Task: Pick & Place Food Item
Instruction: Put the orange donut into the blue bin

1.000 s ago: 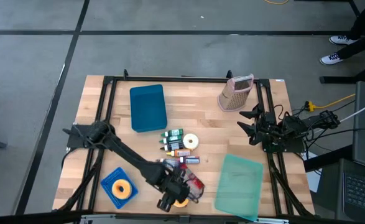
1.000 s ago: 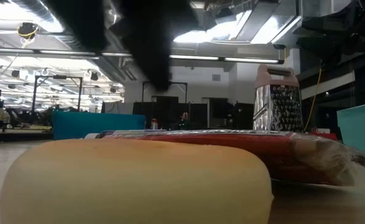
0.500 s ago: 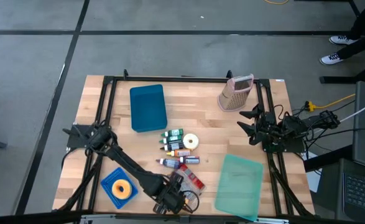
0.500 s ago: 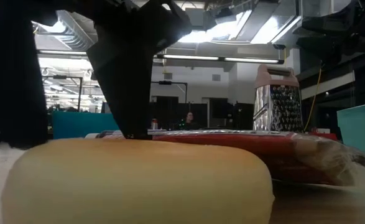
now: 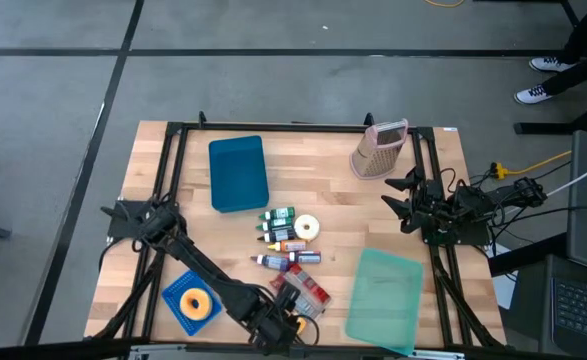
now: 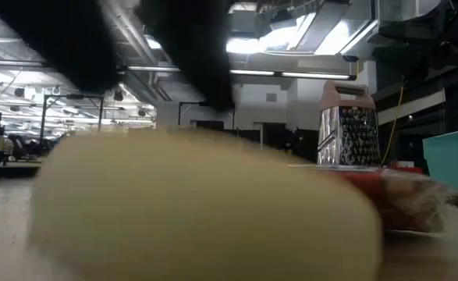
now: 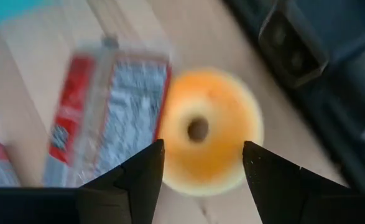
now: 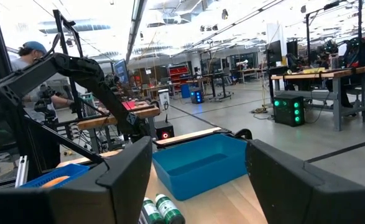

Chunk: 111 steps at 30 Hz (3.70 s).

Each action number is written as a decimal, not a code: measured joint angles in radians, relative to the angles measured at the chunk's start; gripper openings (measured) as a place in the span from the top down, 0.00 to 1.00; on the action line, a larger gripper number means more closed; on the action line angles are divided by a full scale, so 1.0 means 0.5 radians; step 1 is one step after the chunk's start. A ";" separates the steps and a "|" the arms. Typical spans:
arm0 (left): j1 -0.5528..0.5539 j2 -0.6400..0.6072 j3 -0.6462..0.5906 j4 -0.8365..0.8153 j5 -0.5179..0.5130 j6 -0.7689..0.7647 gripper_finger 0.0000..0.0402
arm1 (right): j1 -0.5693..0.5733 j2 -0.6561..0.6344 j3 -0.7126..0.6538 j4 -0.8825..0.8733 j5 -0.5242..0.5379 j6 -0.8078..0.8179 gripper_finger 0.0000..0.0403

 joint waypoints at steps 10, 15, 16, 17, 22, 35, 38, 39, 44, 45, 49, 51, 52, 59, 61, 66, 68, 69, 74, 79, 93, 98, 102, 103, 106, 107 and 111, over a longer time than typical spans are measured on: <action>-0.034 0.035 0.085 -0.015 0.046 0.009 0.47 | -0.001 0.000 0.000 -0.002 0.000 0.039 0.37; -0.036 0.114 0.084 -0.018 0.081 0.009 0.47 | -0.001 0.001 0.000 -0.006 -0.001 0.039 0.37; -0.036 0.121 0.084 -0.018 0.093 0.009 0.47 | -0.001 0.000 -0.001 -0.006 0.000 0.039 0.37; -0.035 0.134 0.084 -0.015 0.110 0.008 0.47 | -0.001 0.000 0.000 -0.006 -0.001 0.039 0.37; -0.022 0.184 0.084 -0.028 0.132 -0.012 0.48 | -0.001 0.001 0.000 -0.027 -0.001 0.048 0.37; 0.013 0.185 0.084 -0.069 0.272 -0.151 0.92 | -0.001 0.000 0.000 -0.049 0.000 0.068 0.37; 0.024 0.158 0.088 -0.171 0.494 -0.288 0.97 | 0.000 0.001 0.000 -0.049 0.000 0.068 0.37; 0.018 0.143 0.088 -0.208 0.553 -0.334 0.97 | 0.000 0.000 0.000 -0.051 0.000 0.071 0.37; -0.015 0.034 0.088 -0.459 0.705 -0.548 0.96 | 0.000 0.000 0.000 -0.061 0.000 0.084 0.37; -0.017 0.004 0.088 -0.513 0.728 -0.596 0.97 | -0.001 0.000 -0.001 -0.061 0.000 0.084 0.37; -0.006 -0.113 0.088 -0.777 0.859 -0.769 0.97 | -0.001 0.001 0.000 -0.062 -0.001 0.085 0.37; -0.002 -0.158 0.089 -0.936 0.856 -0.840 0.97 | -0.001 0.000 0.000 -0.062 -0.001 0.085 0.37; 0.002 -0.178 0.089 -1.015 0.846 -0.874 0.97 | -0.001 0.000 0.000 -0.064 -0.002 0.085 0.37; -0.086 -0.291 0.089 -1.429 0.485 -1.421 0.97 | -0.001 0.000 0.000 -0.122 -0.002 0.099 0.37; -0.161 -0.335 0.089 -1.452 0.294 -1.667 0.97 | -0.001 0.000 -0.001 -0.161 -0.001 0.112 0.37; -0.398 -0.456 0.089 -1.451 -0.180 -2.366 0.97 | 0.000 0.001 0.000 -0.214 -0.002 0.155 0.37; -0.503 -0.474 0.089 -1.481 -0.288 -2.661 0.97 | -0.001 0.001 0.000 -0.211 -0.001 0.155 0.37; -0.553 -0.475 0.089 -1.508 -0.299 -2.787 0.97 | -0.001 0.001 -0.001 -0.211 -0.001 0.155 0.37; -0.762 -0.474 0.011 -1.593 -0.171 -3.376 0.97 | -0.001 0.001 0.000 -0.211 -0.002 0.156 0.37; -0.897 -0.473 -0.125 -1.576 -0.121 -3.745 0.97 | 0.000 0.000 -0.001 -0.210 -0.001 0.156 0.37; -0.887 -0.472 -0.541 -1.127 0.010 -3.785 0.97 | 0.000 0.000 0.000 -0.210 -0.001 0.156 0.37; -0.888 -0.473 -0.633 -1.025 0.069 -3.793 0.97 | -0.001 0.000 0.000 -0.210 -0.001 0.156 0.37; -0.888 -0.473 -0.647 -0.984 0.068 -3.756 0.95 | -0.001 0.000 -0.001 -0.210 -0.001 0.156 0.37; -0.888 -0.473 -0.647 -0.973 0.061 -3.729 0.94 | 0.000 0.000 0.000 -0.210 -0.001 0.156 0.37; -0.874 -0.473 -0.621 -0.959 0.053 -3.656 0.86 | 0.000 0.000 0.000 -0.210 -0.001 0.159 0.37; -0.866 -0.473 -0.606 -0.955 0.052 -3.632 0.82 | -0.001 0.000 0.000 -0.210 -0.001 0.167 0.37; -0.832 -0.472 -0.559 -0.995 0.045 -3.589 0.66 | 0.000 0.000 0.000 -0.210 -0.001 0.181 0.37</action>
